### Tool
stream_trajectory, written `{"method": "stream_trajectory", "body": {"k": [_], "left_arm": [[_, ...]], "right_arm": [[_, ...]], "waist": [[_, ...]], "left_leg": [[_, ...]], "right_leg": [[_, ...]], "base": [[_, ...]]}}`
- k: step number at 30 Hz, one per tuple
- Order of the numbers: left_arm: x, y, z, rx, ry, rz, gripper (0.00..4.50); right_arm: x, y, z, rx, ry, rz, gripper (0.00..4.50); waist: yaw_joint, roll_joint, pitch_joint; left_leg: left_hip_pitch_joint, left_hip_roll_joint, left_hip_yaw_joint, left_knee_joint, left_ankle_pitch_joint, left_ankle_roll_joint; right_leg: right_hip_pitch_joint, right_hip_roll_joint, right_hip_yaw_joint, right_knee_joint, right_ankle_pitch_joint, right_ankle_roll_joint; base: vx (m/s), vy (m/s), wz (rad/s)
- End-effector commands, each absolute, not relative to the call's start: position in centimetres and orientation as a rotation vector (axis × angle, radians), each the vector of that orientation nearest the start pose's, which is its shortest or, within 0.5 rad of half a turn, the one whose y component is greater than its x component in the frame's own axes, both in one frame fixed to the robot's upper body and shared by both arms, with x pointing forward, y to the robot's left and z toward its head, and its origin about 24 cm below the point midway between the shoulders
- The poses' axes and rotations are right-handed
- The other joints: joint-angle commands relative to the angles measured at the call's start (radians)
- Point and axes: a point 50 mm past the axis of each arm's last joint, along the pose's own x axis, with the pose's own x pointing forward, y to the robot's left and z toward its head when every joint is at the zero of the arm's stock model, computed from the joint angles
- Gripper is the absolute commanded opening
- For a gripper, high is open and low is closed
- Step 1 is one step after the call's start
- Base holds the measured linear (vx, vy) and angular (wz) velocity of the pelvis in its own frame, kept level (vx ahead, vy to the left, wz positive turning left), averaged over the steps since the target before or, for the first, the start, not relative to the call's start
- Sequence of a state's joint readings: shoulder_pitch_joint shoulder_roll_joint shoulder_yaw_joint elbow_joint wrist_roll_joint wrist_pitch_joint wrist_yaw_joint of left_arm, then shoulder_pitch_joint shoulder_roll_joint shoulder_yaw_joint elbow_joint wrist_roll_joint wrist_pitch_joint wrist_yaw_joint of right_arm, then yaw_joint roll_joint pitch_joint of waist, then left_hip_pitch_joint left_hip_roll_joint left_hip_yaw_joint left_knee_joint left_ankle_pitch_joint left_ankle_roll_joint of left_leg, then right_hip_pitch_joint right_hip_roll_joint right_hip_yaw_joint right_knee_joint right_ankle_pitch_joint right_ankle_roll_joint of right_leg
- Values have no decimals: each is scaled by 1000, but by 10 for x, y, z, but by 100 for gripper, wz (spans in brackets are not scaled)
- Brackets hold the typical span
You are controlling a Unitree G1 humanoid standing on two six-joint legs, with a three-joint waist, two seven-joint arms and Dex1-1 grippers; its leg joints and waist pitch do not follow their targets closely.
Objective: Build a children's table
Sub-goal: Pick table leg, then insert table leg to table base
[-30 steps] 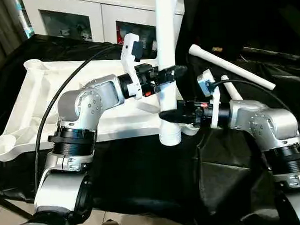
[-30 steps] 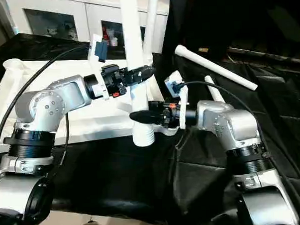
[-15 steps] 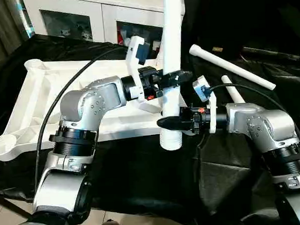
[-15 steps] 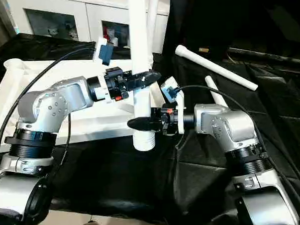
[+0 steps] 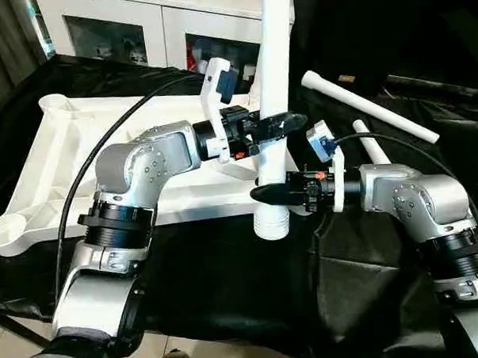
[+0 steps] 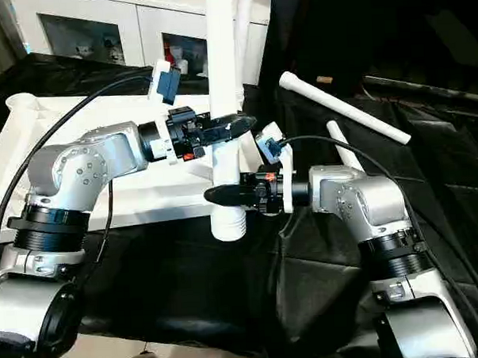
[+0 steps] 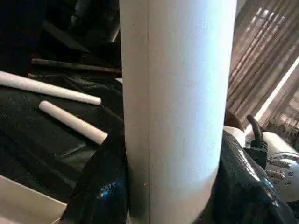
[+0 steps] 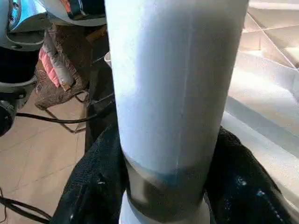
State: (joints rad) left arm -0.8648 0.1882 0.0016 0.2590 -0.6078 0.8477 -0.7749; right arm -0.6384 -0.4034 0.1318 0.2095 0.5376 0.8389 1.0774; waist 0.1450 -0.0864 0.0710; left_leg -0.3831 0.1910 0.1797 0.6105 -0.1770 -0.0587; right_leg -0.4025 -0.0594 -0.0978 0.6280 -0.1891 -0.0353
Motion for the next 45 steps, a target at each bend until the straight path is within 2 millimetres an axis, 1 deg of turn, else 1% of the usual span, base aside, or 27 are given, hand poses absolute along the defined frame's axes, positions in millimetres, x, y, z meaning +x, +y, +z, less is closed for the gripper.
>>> {"method": "stream_trajectory", "body": {"k": [1, 4, 5, 7, 8, 9, 12, 16, 17, 19, 20, 21, 22, 23, 24, 25, 26, 27, 28, 32, 33, 35, 36, 38, 42, 43, 45], "left_arm": [[341, 68, 202, -369, 182, -1213, 254], [344, 69, 207, -414, 129, -1179, 261], [344, 69, 207, -414, 129, -1179, 289], [347, 70, 211, -442, 72, -1156, 297], [352, 75, 223, -525, -83, -1086, 297], [352, 75, 223, -525, -83, -1086, 295], [362, 88, 239, -753, -252, -937, 294], [359, 96, 249, -852, -336, -966, 294], [359, 98, 251, -849, -356, -959, 294], [362, 101, 251, -801, -358, -921, 294], [368, 99, 238, -551, -299, -867, 294], [368, 98, 236, -509, -290, -863, 294], [368, 89, 211, -184, -188, -908, 294], [366, 85, 195, -1, -136, -947, 294], [366, 84, 189, 60, -118, -962, 294], [363, 82, 172, 236, -60, -1004, 294], [358, 82, 147, 442, 16, -1082, 294], [357, 83, 139, 489, 40, -1113, 294], [354, 84, 130, 482, 86, -1154, 294], [350, 87, 105, 440, 212, -1233, 294], [350, 89, 101, 445, 231, -1247, 294], [352, 92, 95, 477, 258, -1251, 277], [354, 95, 90, 502, 279, -1245, 259], [358, 100, 84, 561, 308, -1207, 255], [359, 106, 76, 583, 370, -1223, 211], [359, 107, 74, 594, 392, -1223, 207], [360, 108, 73, 595, 403, -1222, 196]], "right_arm": [[313, -122, 126, 234, 429, 1291, 188], [315, -122, 128, 243, 390, 1273, 188], [315, -122, 128, 243, 390, 1273, 188], [317, -122, 130, 269, 351, 1259, 188], [319, -122, 135, 305, 296, 1233, 188], [319, -122, 135, 305, 296, 1233, 188], [324, -122, 138, 329, 228, 1177, 188], [336, -126, 142, 351, 113, 1001, 187], [341, -130, 142, 363, 94, 940, 187], [350, -139, 143, 354, 54, 796, 187], [357, -151, 139, 278, 52, 653, 187], [358, -152, 139, 263, 52, 633, 187], [361, -163, 129, 143, 81, 538, 187], [361, -168, 122, 78, 112, 499, 187], [361, -170, 120, 57, 122, 487, 187], [361, -175, 115, 21, 138, 449, 187], [361, -182, 109, 23, 155, 402, 187], [361, -184, 108, 42, 161, 390, 187], [360, -187, 108, 48, 157, 380, 187], [356, -193, 108, 44, 146, 373, 187], [356, -194, 108, 43, 145, 377, 187], [354, -194, 107, 38, 144, 384, 187], [353, -194, 107, 35, 144, 392, 187], [351, -194, 106, 25, 145, 404, 187], [349, -194, 105, 24, 146, 409, 187], [348, -195, 105, 25, 147, 410, 187], [348, -195, 105, 26, 147, 411, 187]], "waist": [[1, 0, -84], [1, 0, -84], [1, 0, -84], [0, -1, -84], [2, -2, -83], [2, -2, -83], [5, -4, -88], [-1, -4, -84], [-3, 3, -84], [-3, 5, -85], [-4, 5, -83], [-6, 5, -81], [-4, 6, -82], [-6, 9, -81], [-2, 9, -82], [-6, 8, -82], [-6, 10, -85], [-9, 9, -85], [-10, 19, -88], [-14, 17, -92], [-14, 15, -90], [-14, 15, -87], [-17, 26, -85], [-21, 29, -86], [-21, 31, -87], [-22, 41, -88], [-22, 38, -89]], "left_leg": [[17, 48, -17, -61, -58, -10], [15, 48, -16, -60, -60, -8], [16, 47, -16, -60, -62, -7], [16, 47, -17, -60, -64, -4], [14, 47, -17, -60, -67, -3], [14, 47, -17, -60, -67, -3], [18, 48, -16, -57, -70, -4], [17, 46, -16, -61, -76, -15], [19, 46, -16, -62, -76, -20], [22, 48, -17, -63, -76, -28], [24, 48, -18, -67, -80, -29], [24, 47, -20, -69, -85, -32], [28, 48, -21, -71, -84, -42], [32, 48, -17, -71, -85, -52], [33, 49, -20, -73, -81, -52], [35, 49, -16, -72, -85, -57], [27, 47, -19, -74, -75, -56], [26, 48, -18, -73, -71, -56], [26, 47, -18, -72, -61, -51], [20, 45, -15, -67, -41, -34], [21, 46, -15, -67, -58, -28], [21, 44, -13, -67, -82, -20], [23, 46, -14, -69, -105, -23], [24, 45, -17, -69, -133, -21], [24, 46, -17, -68, -125, -16], [25, 47, -18, -68, -127, -16], [24, 49, -20, -68, -126, -12]], "right_leg": [[66, -101, 64, -69, -139, -141], [67, -103, 64, -70, -135, -150], [67, -102, 64, -71, -138, -150], [66, -102, 64, -72, -145, -147], [68, -104, 64, -75, -147, -148], [68, -104, 64, -75, -147, -148], [68, -104, 63, -73, -127, -155], [64, -104, 61, -74, -163, -145], [61, -102, 62, -74, -164, -142], [58, -101, 62, -73, -157, -137], [56, -99, 63, -77, -168, -121], [54, -95, 63, -80, -192, -93], [54, -98, 64, -81, -215, -60], [51, -95, 68, -78, -215, -43], [50, -97, 68, -82, -215, -34], [51, -96, 70, -78, -202, -38], [57, -98, 71, -74, -170, -41], [59, -97, 72, -70, -151, -47], [61, -99, 72, -65, -105, -72], [68, -99, 71, -52, 16, -150], [69, -101, 70, -53, 7, -165], [69, -103, 71, -61, -37, -170], [67, -100, 70, -68, -66, -166], [70, -99, 70, -73, -108, -144], [68, -104, 70, -73, -125, -155], [66, -102, 69, -74, -111, -162], [69, -104, 68, -68, -84, -179]], "base": [[0, 0, 0], [0, 0, 0], [0, 0, 0], [0, 0, 0], [0, 0, 0], [0, 0, 0], [0, 0, 0], [0, 0, 0], [0, 0, 0], [0, 0, 0], [0, 0, 0], [0, 0, 0], [0, 0, 0], [0, 0, 0], [0, 0, 0], [0, 0, 0], [0, 0, 0], [0, 0, 0], [0, 0, 0], [0, 0, 0], [0, 0, 0], [0, 0, 0], [0, 0, 0], [0, 0, 0], [0, 0, 0], [0, 0, 0], [0, 0, 0]]}}
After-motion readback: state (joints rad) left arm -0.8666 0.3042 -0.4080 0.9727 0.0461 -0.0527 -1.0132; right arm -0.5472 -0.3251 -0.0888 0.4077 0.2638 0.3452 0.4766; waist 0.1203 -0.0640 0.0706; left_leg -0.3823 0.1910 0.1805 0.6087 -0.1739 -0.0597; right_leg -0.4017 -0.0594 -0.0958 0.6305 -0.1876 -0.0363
